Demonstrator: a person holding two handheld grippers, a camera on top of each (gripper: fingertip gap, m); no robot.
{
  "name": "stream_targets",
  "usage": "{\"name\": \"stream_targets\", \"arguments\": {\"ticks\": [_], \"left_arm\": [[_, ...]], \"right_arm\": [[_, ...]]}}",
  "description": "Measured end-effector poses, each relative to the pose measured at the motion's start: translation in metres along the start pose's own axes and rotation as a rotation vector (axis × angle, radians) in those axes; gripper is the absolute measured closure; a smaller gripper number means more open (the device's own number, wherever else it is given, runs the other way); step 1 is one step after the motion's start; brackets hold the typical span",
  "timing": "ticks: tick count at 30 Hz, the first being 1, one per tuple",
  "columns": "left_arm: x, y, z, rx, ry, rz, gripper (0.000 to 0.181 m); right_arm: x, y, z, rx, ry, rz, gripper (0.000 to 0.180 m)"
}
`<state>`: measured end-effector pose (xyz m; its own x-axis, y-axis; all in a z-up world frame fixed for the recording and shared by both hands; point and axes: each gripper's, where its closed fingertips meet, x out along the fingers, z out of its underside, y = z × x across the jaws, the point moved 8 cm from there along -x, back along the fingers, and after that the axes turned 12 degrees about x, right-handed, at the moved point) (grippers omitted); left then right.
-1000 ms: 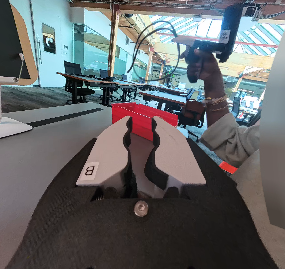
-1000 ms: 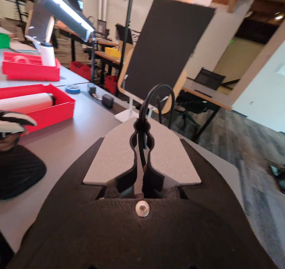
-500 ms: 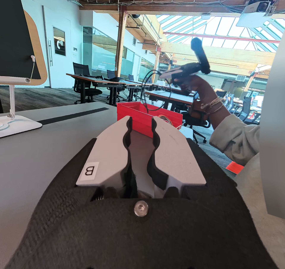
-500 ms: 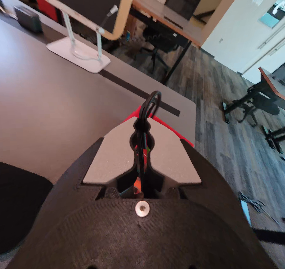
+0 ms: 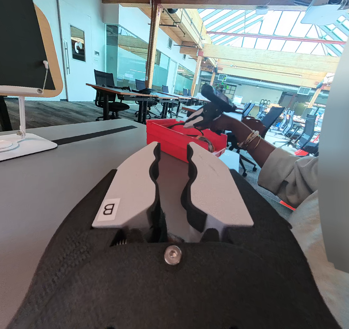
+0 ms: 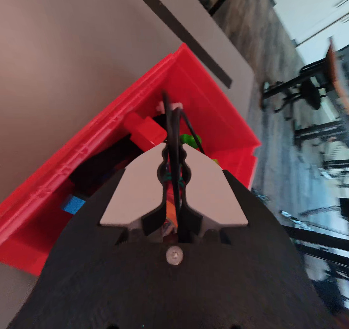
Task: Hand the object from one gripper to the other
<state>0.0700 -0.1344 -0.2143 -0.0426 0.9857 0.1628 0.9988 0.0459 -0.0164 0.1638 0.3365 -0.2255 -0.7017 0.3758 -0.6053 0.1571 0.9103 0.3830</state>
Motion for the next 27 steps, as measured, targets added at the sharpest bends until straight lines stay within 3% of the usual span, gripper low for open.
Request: {"name": "stream_targets", "arguments": {"ticks": [7, 11, 13, 16, 19, 22, 24, 27], "left_arm": [[0.001, 0.017, -0.004, 0.036, -0.039, 0.083, 0.130], [-0.003, 0.033, -0.013, 0.089, -0.076, 0.187, 0.117], [-0.017, 0.037, -0.027, 0.146, -0.065, 0.161, 0.115], [-0.053, 0.027, -0.050, 0.223, -0.116, -0.024, 0.113], [-0.117, -0.002, -0.065, 0.333, -0.351, -0.460, 0.110], [-0.189, -0.024, -0.078, 0.359, -0.527, -0.903, 0.110], [-0.212, -0.030, -0.077, 0.331, -0.624, -0.906, 0.111], [-0.215, -0.041, -0.070, 0.296, -0.746, -0.708, 0.117]], "right_arm": [[-0.001, -0.013, 0.005, 0.191, -0.016, -0.233, 0.124], [-0.020, -0.015, -0.007, 0.426, 0.158, -0.493, 0.098], [-0.034, -0.007, -0.014, 0.554, 0.292, -0.609, 0.084], [-0.059, 0.009, -0.019, 0.704, 0.514, -0.702, 0.069], [-0.082, 0.017, -0.016, 0.759, 0.665, -0.707, 0.053], [-0.097, 0.014, -0.009, 0.757, 0.760, -0.702, 0.049], [-0.103, 0.008, -0.008, 0.732, 0.780, -0.709, 0.052], [-0.115, -0.005, -0.014, 0.672, 0.792, -0.758, 0.060]]}}
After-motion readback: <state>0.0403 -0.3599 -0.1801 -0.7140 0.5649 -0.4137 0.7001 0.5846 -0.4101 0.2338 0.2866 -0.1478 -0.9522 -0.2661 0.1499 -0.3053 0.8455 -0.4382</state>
